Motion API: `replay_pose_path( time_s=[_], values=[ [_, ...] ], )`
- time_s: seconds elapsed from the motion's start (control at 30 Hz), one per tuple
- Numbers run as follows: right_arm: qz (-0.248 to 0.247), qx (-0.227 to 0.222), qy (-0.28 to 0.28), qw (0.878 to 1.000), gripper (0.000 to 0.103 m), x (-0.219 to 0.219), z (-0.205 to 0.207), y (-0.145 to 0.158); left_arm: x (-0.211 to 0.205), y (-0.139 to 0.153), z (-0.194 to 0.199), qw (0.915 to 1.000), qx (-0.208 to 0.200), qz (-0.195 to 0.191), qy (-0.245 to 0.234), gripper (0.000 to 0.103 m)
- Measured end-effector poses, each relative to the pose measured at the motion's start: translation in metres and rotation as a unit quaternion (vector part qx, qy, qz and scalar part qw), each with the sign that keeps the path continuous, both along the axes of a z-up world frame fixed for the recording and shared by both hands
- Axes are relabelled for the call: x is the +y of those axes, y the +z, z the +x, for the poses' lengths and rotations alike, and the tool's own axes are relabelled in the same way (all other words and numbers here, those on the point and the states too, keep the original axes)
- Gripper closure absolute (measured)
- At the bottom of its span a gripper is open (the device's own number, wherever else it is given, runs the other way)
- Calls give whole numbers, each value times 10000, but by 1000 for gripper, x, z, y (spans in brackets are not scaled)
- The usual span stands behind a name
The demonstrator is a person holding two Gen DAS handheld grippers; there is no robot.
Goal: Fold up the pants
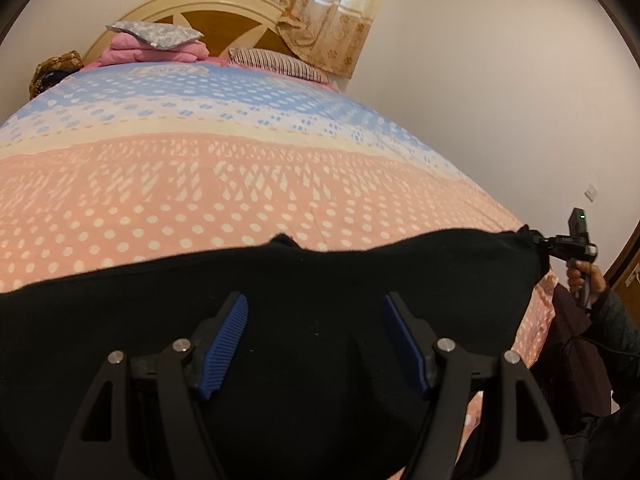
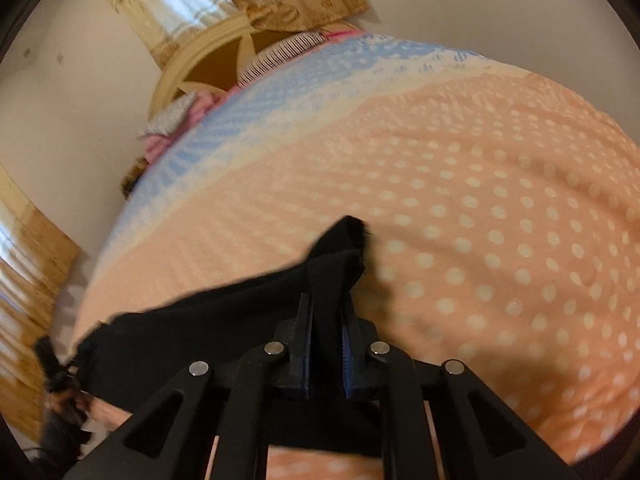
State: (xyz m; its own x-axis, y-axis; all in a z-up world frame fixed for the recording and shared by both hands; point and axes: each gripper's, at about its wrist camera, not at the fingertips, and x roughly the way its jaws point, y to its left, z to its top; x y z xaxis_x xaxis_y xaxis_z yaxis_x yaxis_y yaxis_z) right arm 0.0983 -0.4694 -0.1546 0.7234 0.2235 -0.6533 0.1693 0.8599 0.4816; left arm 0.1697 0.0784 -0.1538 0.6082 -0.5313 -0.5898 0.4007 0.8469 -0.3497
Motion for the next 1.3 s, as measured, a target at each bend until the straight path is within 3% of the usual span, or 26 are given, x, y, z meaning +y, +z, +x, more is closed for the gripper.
replay_pose_path(
  time_s=[0.2,0.37,0.5,0.63,0.7,0.73,0.77,0.9,1.0,1.1,1.2,1.3],
  values=[
    [258,-493,829,9950,92,96,-4,98,22,9,-8,9995,-214,-203,127,31],
    [-2,-795,1854,9794,92,224,24,160,37,9,-18,9980,-360,-493,176,31],
    [-268,-490,2496,9667,92,321,66,139,44,8,-28,9964,-458,-680,224,31],
    [-743,255,3065,9486,89,406,113,55,47,5,-30,9953,-381,-861,209,31],
    [-654,565,3083,9473,77,415,129,19,42,4,-30,9958,-335,-845,108,31],
    [-435,831,3245,9412,64,414,133,-1,37,5,-30,9960,-328,-831,28,31],
    [-338,818,3189,9436,53,406,132,-6,35,4,-31,9960,-308,-832,-37,31],
    [232,428,2994,9529,50,348,97,3,16,6,-23,9944,-125,-990,-342,31],
    [596,97,2727,9602,35,301,64,15,-4,6,-14,9932,-1,-1038,-534,31],
    [775,-181,2680,9601,33,272,34,19,-26,7,-6,9922,101,-1062,-639,31],
    [459,-280,2558,9652,33,259,21,15,-41,9,2,9892,320,-1256,-691,31],
    [-618,-135,2379,9692,33,273,20,10,-51,10,5,9929,475,-952,-540,31]
  ],
)
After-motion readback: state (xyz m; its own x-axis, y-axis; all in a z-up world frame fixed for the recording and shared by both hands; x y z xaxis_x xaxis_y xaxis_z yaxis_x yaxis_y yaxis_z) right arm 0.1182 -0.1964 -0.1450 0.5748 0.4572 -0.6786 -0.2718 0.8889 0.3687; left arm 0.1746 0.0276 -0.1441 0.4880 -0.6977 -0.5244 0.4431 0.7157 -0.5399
